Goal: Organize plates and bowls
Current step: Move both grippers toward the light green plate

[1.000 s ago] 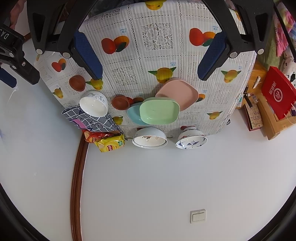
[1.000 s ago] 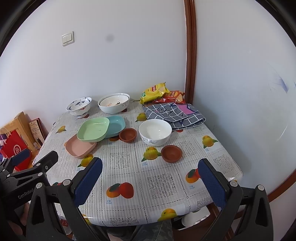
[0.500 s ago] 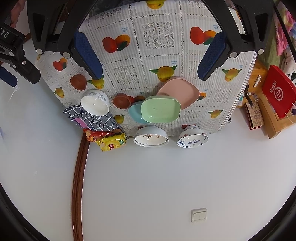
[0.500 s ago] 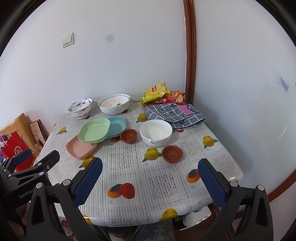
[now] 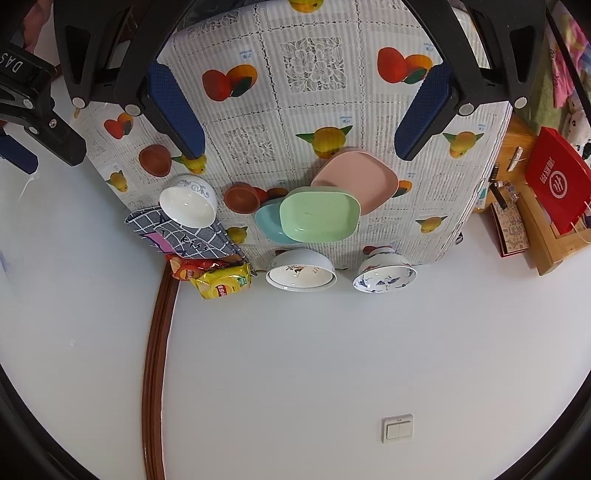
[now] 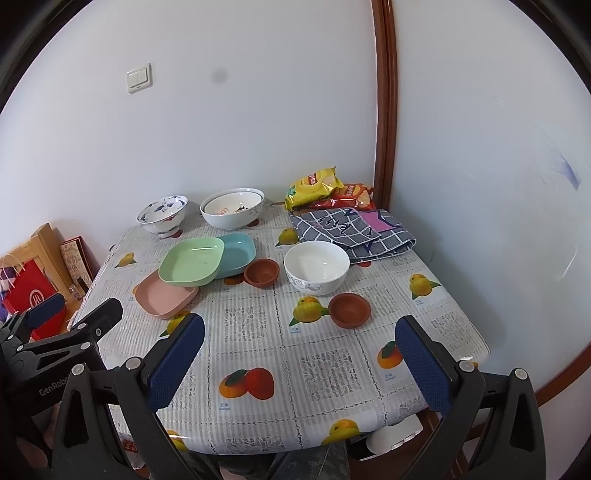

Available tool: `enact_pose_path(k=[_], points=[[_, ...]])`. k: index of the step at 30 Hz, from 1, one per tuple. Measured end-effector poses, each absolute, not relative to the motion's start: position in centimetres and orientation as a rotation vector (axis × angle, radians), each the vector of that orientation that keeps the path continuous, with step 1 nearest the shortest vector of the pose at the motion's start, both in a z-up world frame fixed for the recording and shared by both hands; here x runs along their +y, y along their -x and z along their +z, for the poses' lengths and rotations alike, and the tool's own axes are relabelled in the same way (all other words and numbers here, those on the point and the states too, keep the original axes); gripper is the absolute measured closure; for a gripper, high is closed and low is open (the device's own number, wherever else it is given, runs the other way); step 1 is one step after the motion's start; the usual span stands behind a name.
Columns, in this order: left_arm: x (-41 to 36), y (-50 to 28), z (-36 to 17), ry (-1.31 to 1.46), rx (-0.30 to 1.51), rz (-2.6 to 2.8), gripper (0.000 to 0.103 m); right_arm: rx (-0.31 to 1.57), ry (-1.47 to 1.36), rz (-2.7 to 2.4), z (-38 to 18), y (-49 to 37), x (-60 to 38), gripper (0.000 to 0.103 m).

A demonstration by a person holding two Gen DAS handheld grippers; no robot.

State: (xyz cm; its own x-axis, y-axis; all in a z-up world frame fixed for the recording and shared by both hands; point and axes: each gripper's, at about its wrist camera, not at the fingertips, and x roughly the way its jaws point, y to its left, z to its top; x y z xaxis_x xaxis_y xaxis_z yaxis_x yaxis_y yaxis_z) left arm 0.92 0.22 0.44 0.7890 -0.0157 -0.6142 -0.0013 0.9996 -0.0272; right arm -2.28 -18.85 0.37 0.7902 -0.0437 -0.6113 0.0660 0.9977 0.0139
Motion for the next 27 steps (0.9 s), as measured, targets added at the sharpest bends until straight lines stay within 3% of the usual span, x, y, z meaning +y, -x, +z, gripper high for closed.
enact_pose_path(k=[27], points=[[2.7, -11.9, -2.1, 0.004, 0.763, -0.005, 0.0, 0.763, -0.017, -0.053, -3.0, -9.5, -17.8, 0.002]])
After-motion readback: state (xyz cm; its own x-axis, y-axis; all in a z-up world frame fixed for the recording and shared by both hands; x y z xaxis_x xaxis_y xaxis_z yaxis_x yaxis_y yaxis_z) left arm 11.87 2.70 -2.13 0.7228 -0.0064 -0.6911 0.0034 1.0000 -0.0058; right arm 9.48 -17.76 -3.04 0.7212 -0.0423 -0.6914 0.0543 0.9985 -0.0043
